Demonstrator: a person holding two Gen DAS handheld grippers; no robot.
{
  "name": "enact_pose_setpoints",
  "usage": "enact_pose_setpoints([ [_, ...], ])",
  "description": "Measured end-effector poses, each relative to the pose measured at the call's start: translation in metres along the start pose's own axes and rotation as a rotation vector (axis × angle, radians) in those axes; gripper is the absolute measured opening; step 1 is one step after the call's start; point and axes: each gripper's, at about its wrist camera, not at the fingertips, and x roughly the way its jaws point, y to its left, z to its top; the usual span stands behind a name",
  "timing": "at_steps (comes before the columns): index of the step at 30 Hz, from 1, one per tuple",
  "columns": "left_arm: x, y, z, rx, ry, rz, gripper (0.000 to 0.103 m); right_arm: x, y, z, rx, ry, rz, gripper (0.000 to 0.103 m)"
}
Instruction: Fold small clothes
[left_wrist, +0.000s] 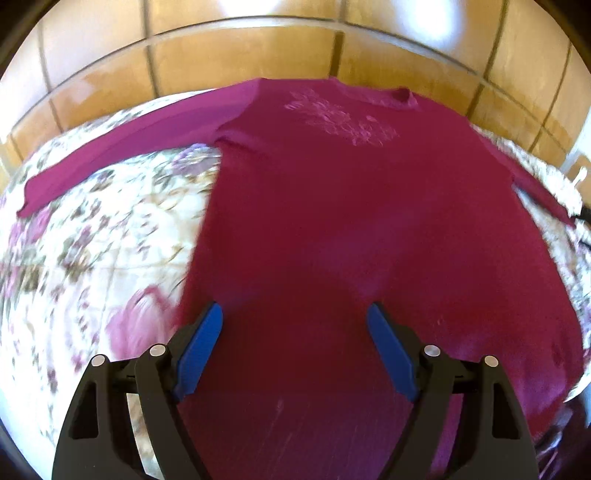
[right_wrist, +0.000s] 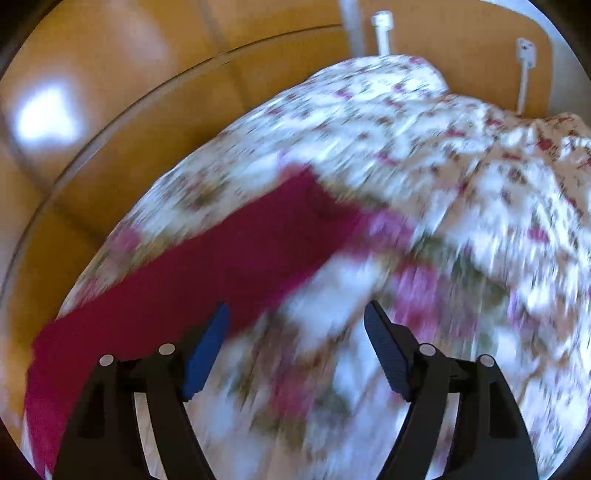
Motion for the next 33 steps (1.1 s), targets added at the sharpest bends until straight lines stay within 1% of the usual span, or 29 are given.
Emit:
enact_pose_setpoints([
  [1, -0.005, 0.004, -0.003, -0.013, -0.005, -0.006, 0.080, -0.008, 0.006, -0.017, -0.033, 0.031, 0.062, 0.079],
  [2, -0.014, 0.011, -0.007, -0.032, -0.014, -0.008, 0.080, -0.016, 0.013, -0.030, -0.064, 0.060, 0.105, 0.079],
  [3, -0.020, 0.016, -0.010, -0.045, -0.022, -0.002, 0.080, -0.026, 0.023, -0.051, -0.114, 0.107, 0.168, 0.079],
  [6, -0.038, 0.038, -0.023, -0.096, -0.037, 0.018, 0.080, -0.048, 0.048, -0.102, -0.219, 0.215, 0.301, 0.079],
  [7, -0.043, 0.048, -0.029, -0.120, -0.033, 0.016, 0.080, -0.057, 0.058, -0.125, -0.260, 0.260, 0.344, 0.079],
  [9, -0.049, 0.064, -0.041, -0.168, 0.010, -0.023, 0.080, -0.070, 0.071, -0.162, -0.311, 0.336, 0.414, 0.079],
  [10, -0.051, 0.069, -0.045, -0.182, 0.021, -0.042, 0.078, -0.076, 0.078, -0.182, -0.337, 0.379, 0.444, 0.079],
  [11, -0.053, 0.074, -0.051, -0.197, 0.032, -0.070, 0.069, -0.082, 0.084, -0.197, -0.361, 0.403, 0.460, 0.076],
  [12, -0.053, 0.076, -0.056, -0.204, 0.045, -0.093, 0.064, -0.087, 0.089, -0.212, -0.391, 0.418, 0.468, 0.069],
  [13, -0.053, 0.077, -0.060, -0.207, 0.059, -0.120, 0.054, -0.091, 0.095, -0.228, -0.429, 0.430, 0.453, 0.065],
  [14, -0.053, 0.077, -0.064, -0.205, 0.066, -0.143, 0.049, -0.094, 0.099, -0.240, -0.457, 0.431, 0.429, 0.058],
  [16, -0.051, 0.073, -0.069, -0.196, 0.068, -0.169, 0.037, -0.101, 0.107, -0.254, -0.503, 0.399, 0.390, 0.053],
  [17, -0.050, 0.071, -0.071, -0.189, 0.067, -0.191, 0.028, -0.102, 0.110, -0.255, -0.505, 0.405, 0.383, 0.036],
  [18, -0.049, 0.068, -0.070, -0.182, 0.068, -0.203, 0.021, -0.100, 0.112, -0.253, -0.499, 0.409, 0.375, 0.014],
  [19, -0.048, 0.066, -0.070, -0.167, 0.068, -0.203, 0.007, -0.103, 0.114, -0.252, -0.499, 0.410, 0.376, 0.008],
  [20, -0.049, 0.064, -0.070, -0.154, 0.063, -0.197, 0.006, -0.109, 0.119, -0.251, -0.520, 0.388, 0.365, 0.008],
  [21, -0.051, 0.065, -0.070, -0.158, 0.057, -0.207, 0.006, -0.115, 0.123, -0.249, -0.539, 0.367, 0.362, 0.007],
  [23, -0.064, 0.071, -0.069, -0.162, 0.032, -0.232, 0.005, -0.139, 0.127, -0.242, -0.552, 0.314, 0.394, 0.007],
  [24, -0.069, 0.072, -0.069, -0.157, 0.023, -0.238, 0.005, -0.145, 0.126, -0.240, -0.552, 0.299, 0.405, 0.007],
  [25, -0.074, 0.074, -0.069, -0.155, 0.018, -0.245, 0.005, -0.153, 0.125, -0.240, -0.562, 0.281, 0.403, 0.007],
  [27, -0.079, 0.076, -0.074, -0.153, 0.020, -0.253, 0.005, -0.153, 0.118, -0.243, -0.572, 0.290, 0.369, 0.007],
  [30, -0.074, 0.073, -0.087, -0.137, 0.061, -0.241, 0.005, -0.136, 0.100, -0.256, -0.549, 0.342, 0.308, 0.007],
  [31, -0.071, 0.071, -0.092, -0.130, 0.073, -0.225, 0.005, -0.131, 0.095, -0.260, -0.532, 0.357, 0.300, 0.007],
  [33, -0.070, 0.067, -0.090, -0.128, 0.071, -0.211, 0.006, -0.125, 0.092, -0.263, -0.518, 0.366, 0.291, 0.008],
])
